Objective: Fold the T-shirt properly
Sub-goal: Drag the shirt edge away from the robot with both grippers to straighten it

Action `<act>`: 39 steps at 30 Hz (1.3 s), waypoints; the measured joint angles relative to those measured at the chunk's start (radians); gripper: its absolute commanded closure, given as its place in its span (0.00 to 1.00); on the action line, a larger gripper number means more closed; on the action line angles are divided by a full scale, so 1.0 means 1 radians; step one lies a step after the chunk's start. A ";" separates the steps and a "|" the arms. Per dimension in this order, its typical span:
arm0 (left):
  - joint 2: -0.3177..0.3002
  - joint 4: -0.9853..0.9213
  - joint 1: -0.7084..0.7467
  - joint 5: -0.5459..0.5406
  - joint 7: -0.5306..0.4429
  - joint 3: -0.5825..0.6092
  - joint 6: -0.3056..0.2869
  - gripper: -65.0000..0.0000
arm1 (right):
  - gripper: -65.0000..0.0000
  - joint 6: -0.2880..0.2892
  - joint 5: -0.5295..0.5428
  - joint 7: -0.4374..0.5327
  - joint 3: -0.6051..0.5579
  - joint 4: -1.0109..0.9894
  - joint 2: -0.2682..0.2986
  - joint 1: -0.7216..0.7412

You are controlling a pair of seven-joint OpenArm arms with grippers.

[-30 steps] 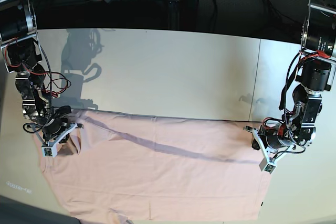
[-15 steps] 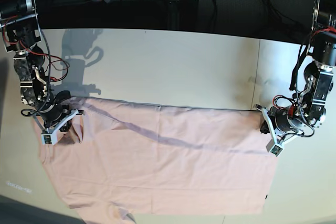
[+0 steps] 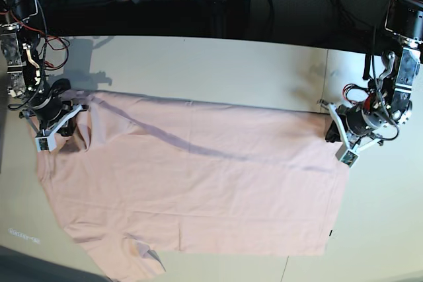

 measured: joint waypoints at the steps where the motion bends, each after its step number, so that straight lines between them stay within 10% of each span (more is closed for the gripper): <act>1: -0.001 0.031 0.021 0.009 0.008 -0.002 0.000 1.00 | 1.00 0.000 -0.002 0.001 0.000 0.006 0.003 -0.010; 39: -0.039 0.211 0.326 0.136 -0.024 -0.194 -0.013 1.00 | 1.00 -0.001 0.001 0.023 0.082 0.184 0.017 -0.279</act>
